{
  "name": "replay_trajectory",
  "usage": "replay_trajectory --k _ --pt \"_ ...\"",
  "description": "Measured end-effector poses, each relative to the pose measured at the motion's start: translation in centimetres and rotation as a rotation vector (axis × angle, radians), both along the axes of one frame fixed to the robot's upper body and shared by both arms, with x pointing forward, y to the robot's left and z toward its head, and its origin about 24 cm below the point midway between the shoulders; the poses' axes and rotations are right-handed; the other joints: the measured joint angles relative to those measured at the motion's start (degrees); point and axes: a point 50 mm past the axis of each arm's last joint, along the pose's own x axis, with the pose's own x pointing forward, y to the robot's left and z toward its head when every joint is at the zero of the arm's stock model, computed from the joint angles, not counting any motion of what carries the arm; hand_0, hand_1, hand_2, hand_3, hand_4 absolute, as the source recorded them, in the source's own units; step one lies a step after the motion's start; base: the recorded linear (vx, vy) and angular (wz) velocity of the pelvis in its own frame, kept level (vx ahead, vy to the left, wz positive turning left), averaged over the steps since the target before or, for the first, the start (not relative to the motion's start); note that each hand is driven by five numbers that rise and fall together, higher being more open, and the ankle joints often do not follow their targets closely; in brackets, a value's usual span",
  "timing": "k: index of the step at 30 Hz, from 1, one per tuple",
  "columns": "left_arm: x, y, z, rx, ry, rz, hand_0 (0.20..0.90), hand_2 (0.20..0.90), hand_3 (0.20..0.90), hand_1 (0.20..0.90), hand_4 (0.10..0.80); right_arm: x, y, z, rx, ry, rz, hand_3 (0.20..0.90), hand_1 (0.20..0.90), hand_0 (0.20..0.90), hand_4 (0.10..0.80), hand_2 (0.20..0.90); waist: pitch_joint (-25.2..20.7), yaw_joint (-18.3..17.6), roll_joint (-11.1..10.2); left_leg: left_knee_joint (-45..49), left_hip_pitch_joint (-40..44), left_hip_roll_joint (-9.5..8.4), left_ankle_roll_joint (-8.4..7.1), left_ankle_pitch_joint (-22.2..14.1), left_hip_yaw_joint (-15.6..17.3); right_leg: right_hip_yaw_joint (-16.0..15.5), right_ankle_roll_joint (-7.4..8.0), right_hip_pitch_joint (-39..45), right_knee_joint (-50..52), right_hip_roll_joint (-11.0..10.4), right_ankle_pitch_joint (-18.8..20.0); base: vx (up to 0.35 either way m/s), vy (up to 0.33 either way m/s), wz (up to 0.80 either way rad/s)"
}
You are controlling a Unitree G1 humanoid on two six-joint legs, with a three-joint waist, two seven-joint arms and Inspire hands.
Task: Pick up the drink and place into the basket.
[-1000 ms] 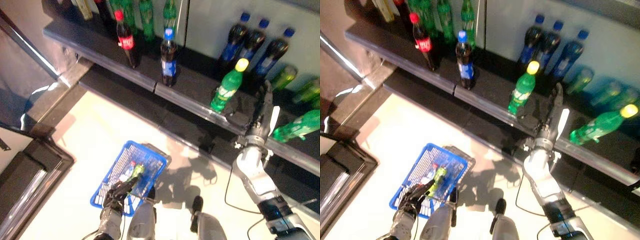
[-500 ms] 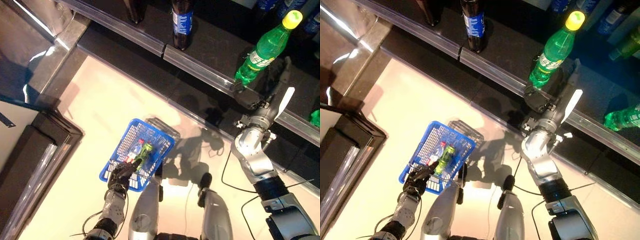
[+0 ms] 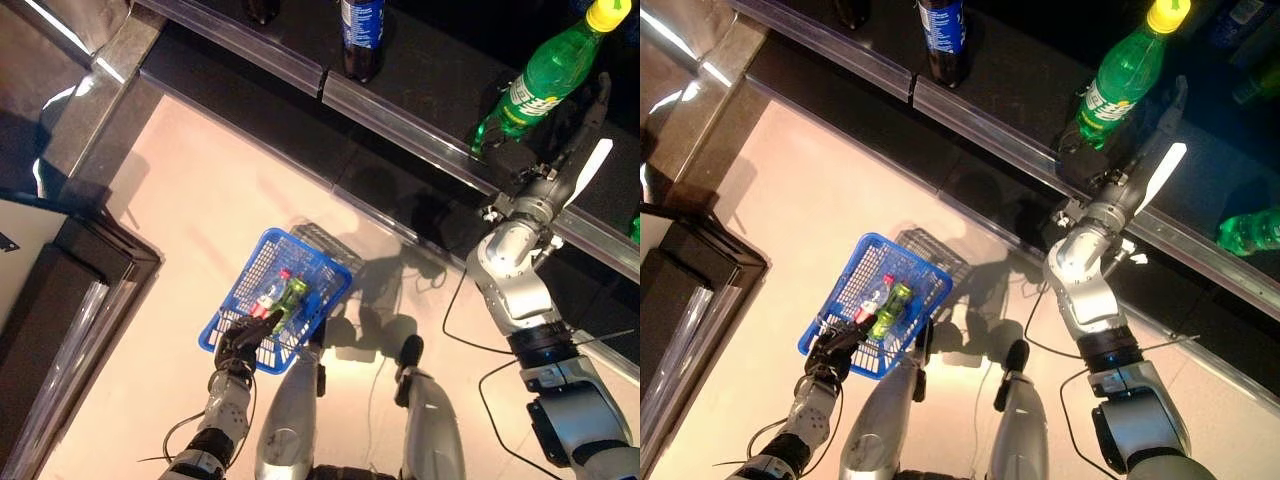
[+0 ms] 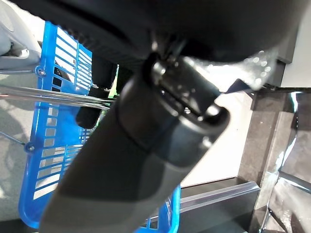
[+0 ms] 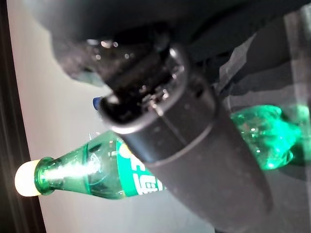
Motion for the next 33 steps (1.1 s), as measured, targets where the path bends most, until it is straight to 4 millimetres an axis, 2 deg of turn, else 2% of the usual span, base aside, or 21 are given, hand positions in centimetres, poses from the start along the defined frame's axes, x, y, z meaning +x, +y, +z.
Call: replay_trajectory --k 6,14,15,16,17,23,33 --pt "0.3 -0.2 0.3 -0.003 -0.014 -0.009 0.3 0.3 0.2 0.3 0.1 0.3 0.2 1.4 0.036 -0.035 0.022 0.9 0.9 0.9 0.8 0.9 0.0 0.91 0.01 0.22 -1.09 -0.07 0.05 0.04 -0.14 -0.09 0.0 -1.05 0.28 -0.07 -0.01 0.042 0.002 0.01" --pt "0.5 -0.1 0.6 -0.002 -0.031 -0.013 0.3 0.3 0.2 0.3 0.1 0.8 0.0 2.2 0.076 -0.032 0.022 0.9 0.9 0.9 0.8 0.9 0.01 1.3 0.01 0.95 -2.81 -0.27 0.18 0.16 -0.89 -0.91 0.0 -2.07 0.72 -0.33 -0.03 0.035 0.008 0.06" --pt "0.5 -0.1 0.6 -0.006 -0.031 -0.011 0.3 0.3 0.2 0.3 0.1 0.9 0.0 2.3 0.089 -0.032 0.029 0.859 0.865 0.865 0.759 0.865 0.01 1.35 0.01 0.95 -2.82 -0.32 0.19 0.16 -1.01 -0.93 0.0 -2.07 0.74 -0.38 -0.03 0.0 0.0 0.0" --pt "0.5 -0.1 0.6 -0.008 -0.03 -0.009 0.3 0.3 0.2 0.3 0.1 1.1 0.0 2.4 0.104 -0.03 0.032 0.713 0.74 0.74 0.613 0.74 0.01 1.31 0.01 0.96 -2.83 -0.37 0.22 0.18 -1.03 -0.94 0.0 -2.07 0.75 -0.43 -0.03 0.0 0.0 0.0" --pt "0.5 -0.1 0.6 -0.009 -0.03 -0.009 0.3 0.3 0.2 0.3 0.1 1.3 -0.2 2.5 0.109 -0.024 0.026 0.2 0.3 0.3 0.1 0.3 0.01 1.31 0.01 0.95 -2.84 -0.42 0.24 0.2 -1.05 -0.96 0.01 -2.07 0.77 -0.47 -0.03 0.0 0.0 0.0" --pt "0.7 0.0 0.8 -0.011 -0.041 -0.008 0.3 0.3 0.2 0.3 0.1 1.5 -0.5 3.3 0.108 -0.039 0.017 0.2 0.3 0.3 0.1 0.3 0.02 1.3 0.04 1.26 -4.12 -0.46 0.29 0.24 -1.13 -1.01 0.02 -3.26 0.99 -0.51 -0.03 0.0 0.0 0.0" --pt "0.9 0.0 1.0 -0.011 -0.045 -0.019 0.3 0.3 0.2 0.3 0.1 1.8 -1.7 3.0 0.116 -0.006 0.014 0.2 0.3 0.3 0.1 0.3 0.05 1.58 0.01 2.19 -4.27 -0.52 0.33 0.25 -1.24 -1.1 0.01 -3.27 1.86 -0.61 -0.03 -0.059 0.004 0.0"
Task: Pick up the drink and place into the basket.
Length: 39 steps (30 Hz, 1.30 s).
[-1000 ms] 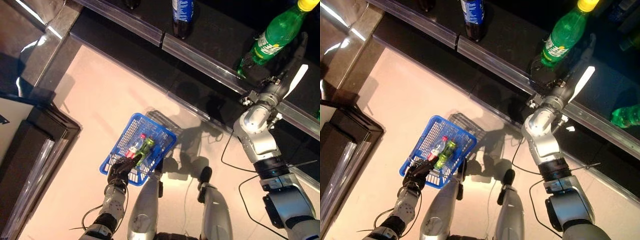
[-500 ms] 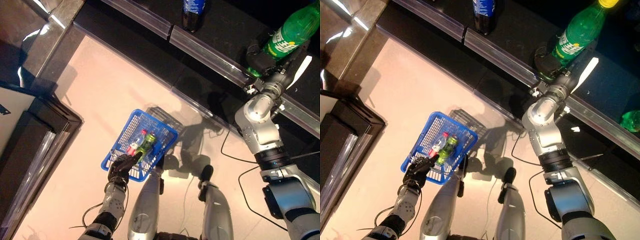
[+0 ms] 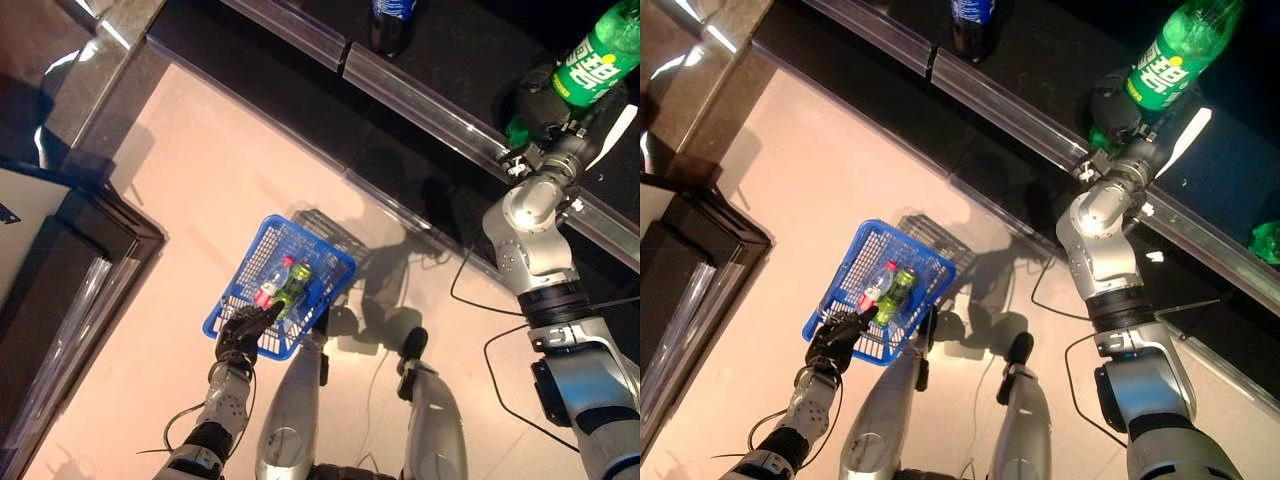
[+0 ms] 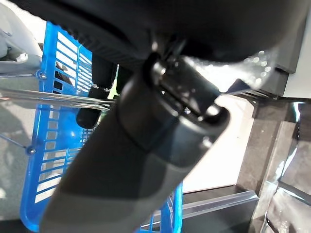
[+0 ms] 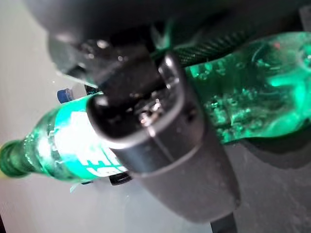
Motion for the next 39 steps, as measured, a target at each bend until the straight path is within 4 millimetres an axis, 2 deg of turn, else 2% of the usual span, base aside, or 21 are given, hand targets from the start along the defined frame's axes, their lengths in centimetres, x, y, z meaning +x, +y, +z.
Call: replay_trajectory --k 7,12,18,28,31,34,37,39 --pt "-0.2 0.2 -0.3 -0.037 0.002 0.021 0.3 0.3 0.2 0.3 0.1 0.2 -0.5 -0.7 0.008 0.032 0.004 0.2 0.3 0.3 0.1 0.3 0.07 -0.12 -0.1 1.11 0.83 0.03 0.01 0.11 -0.1 -0.02 -0.06 1.05 1.07 -0.02 -0.03 -0.089 -0.007 0.01" --pt "-0.7 0.4 -0.7 -0.052 0.017 0.043 0.3 0.3 0.2 0.3 0.1 -0.4 -0.2 -3.0 -0.039 0.084 0.111 0.2 0.3 0.3 0.1 0.3 0.47 -0.32 -0.7 0.98 3.7 0.13 -0.03 0.15 -0.13 -0.12 -0.1 3.99 0.93 0.06 -0.02 -0.056 0.0 0.01" --pt "-2.4 0.6 -1.4 -0.086 0.013 0.053 0.3 0.3 0.2 0.3 0.1 -2.4 2.6 -5.4 -0.094 0.095 0.364 0.2 0.3 0.3 0.1 0.3 0.46 -0.55 -1.17 -2.65 9.1 0.55 -0.47 1.04 -0.11 -0.3 -0.27 8.35 -0.64 0.66 -0.06 0.0 0.0 0.0" --pt "-4.2 0.5 -0.9 -0.13 -0.066 0.032 0.3 0.3 0.2 0.3 0.1 -4.8 6.9 -4.6 -0.183 0.026 0.731 0.2 0.3 0.3 0.1 0.3 0.42 0.33 -1.58 -4.7 13.45 1.4 -1.1 1.47 -1.31 -2.39 -0.62 14.04 -3.2 1.71 -0.45 0.037 -0.039 0.08" --pt "-4.4 0.0 -0.2 -0.144 -0.107 0.008 0.3 0.3 0.2 0.3 0.1 -5.7 8.7 -5.3 -0.177 0.031 0.86 0.2 0.3 0.3 0.1 0.3 0.36 1.14 -1.69 -4.92 14.9 1.46 -1.29 1.37 -2.32 -3.53 -0.76 16.04 -3.21 1.78 -1.16 0.016 -0.023 0.17" --pt "-4.4 -0.4 0.7 -0.151 -0.15 -0.026 0.3 0.3 0.2 0.3 0.1 -6.4 11.4 -6.1 -0.185 0.058 1.002 0.2 0.3 0.3 0.1 0.3 0.35 1.43 -1.69 -5.6 15.53 1.43 -1.64 1.68 -3.55 -4.87 -0.83 17.15 -3.1 1.76 -1.61 0.006 -0.009 0.18" --pt "-4.2 -0.6 1.6 -0.162 -0.183 -0.058 0.3 0.3 0.2 0.3 0.1 -6.7 12.7 -7.0 -0.197 0.106 1.063 0.2 0.3 0.3 0.1 0.3 0.34 3.06 -1.68 -5.64 15.63 1.44 -1.74 1.74 -4.11 -5.21 -0.9 17.51 -2.94 1.77 -1.99 0.009 -0.013 0.15" --pt "-4.0 -0.7 2.6 -0.16 -0.211 -0.102 0.3 0.3 0.2 0.3 0.1 -7.0 13.5 -7.8 -0.193 0.142 1.098 0.2 0.3 0.3 0.1 0.3 0.35 4.31 -1.66 -5.74 15.59 1.23 -1.87 1.83 -5.12 -6.53 -0.85 18.11 -2.92 1.64 -2.36 0.008 -0.026 0.25"
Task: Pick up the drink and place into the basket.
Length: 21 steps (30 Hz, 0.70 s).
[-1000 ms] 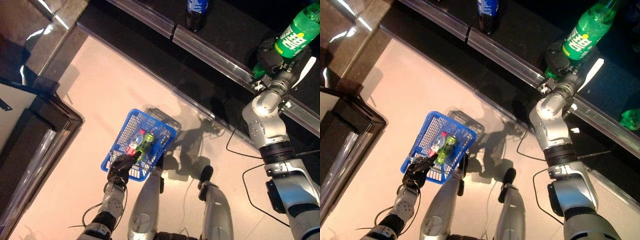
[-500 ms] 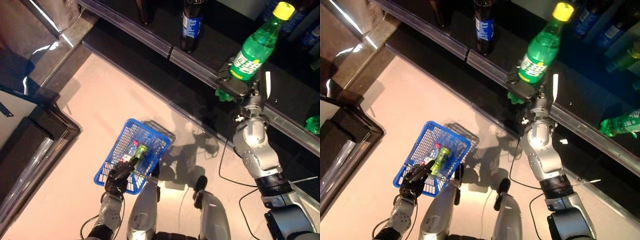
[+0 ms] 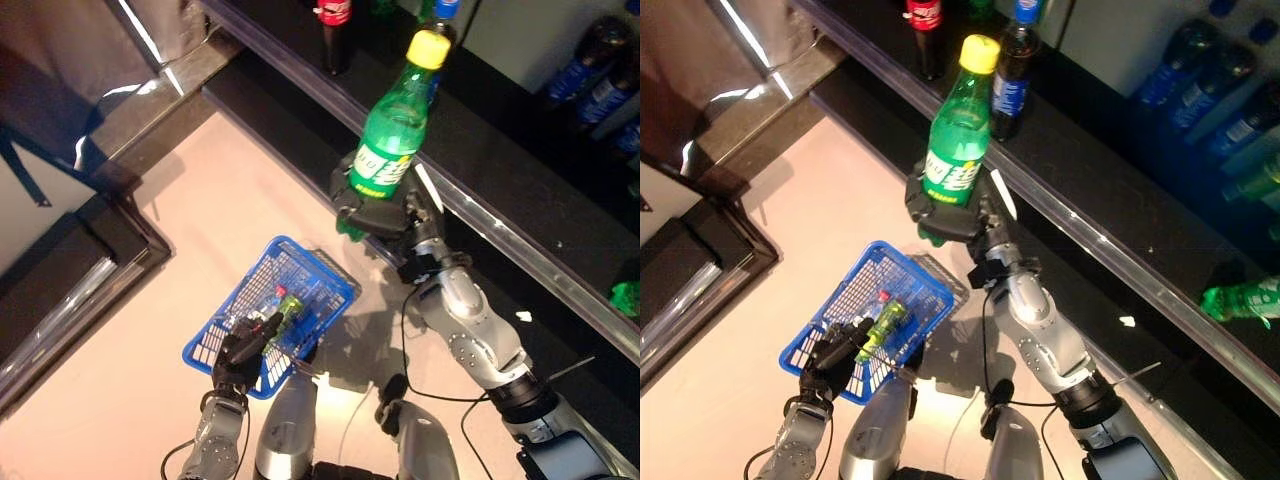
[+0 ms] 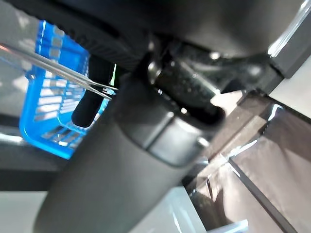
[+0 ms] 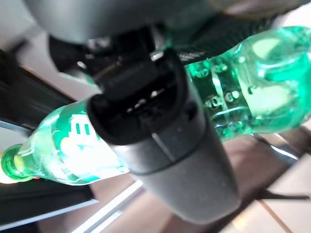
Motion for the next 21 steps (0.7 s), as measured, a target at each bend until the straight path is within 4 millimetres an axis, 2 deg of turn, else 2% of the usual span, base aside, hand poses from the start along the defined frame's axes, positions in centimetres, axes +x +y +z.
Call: replay_trajectory --k 5,11,13,19,21 --pt "0.3 -0.7 1.8 0.011 -0.056 -0.098 0.3 0.3 0.2 0.3 0.1 -0.7 1.3 -1.7 0.035 0.091 0.017 0.2 0.3 0.3 0.1 0.3 -0.01 2.45 0.02 -0.32 0.03 -0.75 -0.37 0.24 -3.21 -3.11 0.18 1.91 0.06 -0.45 -1.22 0.009 -0.027 0.33" --pt "0.6 -1.1 3.3 0.019 -0.084 -0.196 0.3 0.3 0.2 0.3 0.1 -0.9 2.4 -2.6 0.067 0.163 -0.006 0.2 0.3 0.3 0.1 0.3 -0.01 5.74 0.03 -0.73 0.08 -1.71 -0.7 0.51 -6.34 -5.17 0.37 3.28 1.3 -0.99 -3.3 0.003 -0.04 0.32" --pt "0.7 -1.1 3.9 0.013 -0.109 -0.212 0.3 0.3 0.2 0.3 0.1 -0.7 2.8 -3.3 0.076 0.197 -0.032 0.2 0.3 0.3 0.1 0.3 -0.01 7.11 0.03 -0.73 0.03 -2.14 -0.83 0.59 -7.64 -6.37 0.42 3.75 2.06 -1.32 -4.15 -0.002 -0.046 0.3" --pt "0.8 -2.0 5.1 0.005 -0.136 -0.303 0.3 0.3 0.2 0.3 0.1 0.2 3.2 -6.1 0.03 0.307 -0.117 0.2 0.3 0.3 0.1 0.3 0.0 9.53 0.03 -0.74 -0.04 -3.01 -1.0 0.66 -9.69 -6.67 0.57 4.27 3.04 -1.67 -5.72 0.001 -0.047 0.22" --pt "0.9 -2.0 5.5 0.012 -0.146 -0.321 0.3 0.3 0.2 0.3 0.1 0.4 3.4 -7.0 0.005 0.34 -0.14 0.2 0.3 0.3 0.1 0.3 0.0 9.68 0.05 -0.81 -0.18 -3.23 -1.21 0.78 -10.93 -8.0 0.58 4.91 2.94 -1.66 -6.05 0.025 -0.045 0.26"
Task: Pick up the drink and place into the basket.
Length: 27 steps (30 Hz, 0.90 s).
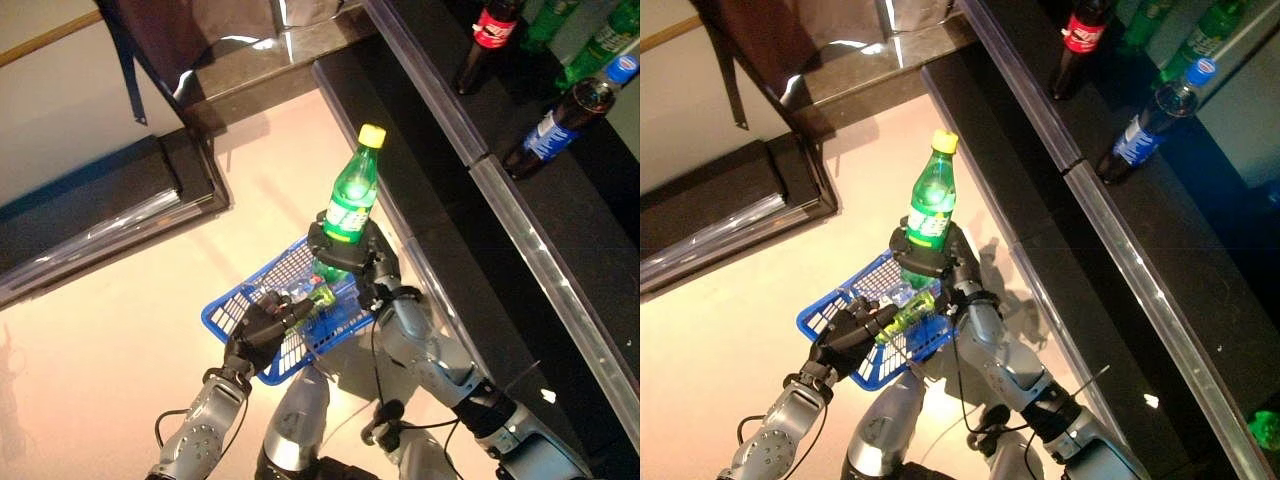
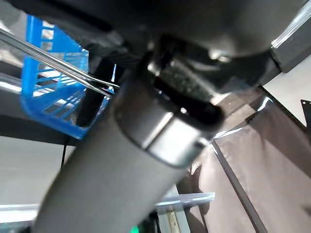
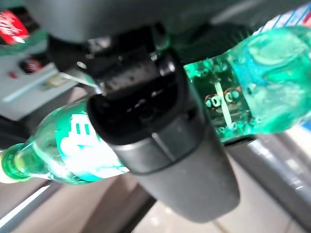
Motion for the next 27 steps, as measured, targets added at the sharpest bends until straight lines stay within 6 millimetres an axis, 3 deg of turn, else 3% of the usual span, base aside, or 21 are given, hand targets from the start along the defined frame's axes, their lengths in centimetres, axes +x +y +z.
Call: replay_trajectory --k 6,12,27 --pt "0.2 0.1 0.4 0.023 0.007 -0.043 0.3 0.3 0.2 0.3 0.1 0.3 0.7 -2.6 -0.046 0.103 -0.043 0.2 0.3 0.3 0.1 0.3 0.0 2.88 -0.01 -0.03 -0.02 -0.32 -0.48 -0.55 -1.65 -1.4 -0.22 0.63 0.56 -0.23 -1.36 0.046 -0.052 0.14" --pt "0.2 0.5 0.4 0.047 0.014 -0.07 0.3 0.3 0.2 0.3 0.1 0.3 0.4 -5.2 -0.099 0.193 -0.083 0.2 0.3 0.3 0.1 0.3 -0.01 3.3 -0.03 -0.09 -0.36 -0.91 -0.48 -0.25 -2.85 -1.27 -0.02 0.25 1.36 -0.41 -2.17 -0.003 -0.03 0.11" --pt "0.8 0.1 1.0 0.041 -0.016 -0.117 0.3 0.3 0.2 0.3 0.1 0.1 0.4 -8.2 0.013 0.343 -0.125 0.2 0.3 0.3 0.1 0.3 -0.01 3.73 -0.03 -0.12 -2.6 -0.89 -0.8 0.0 -3.3 -1.46 -0.16 -2.04 2.07 -0.44 -2.41 -0.009 -0.002 0.0"
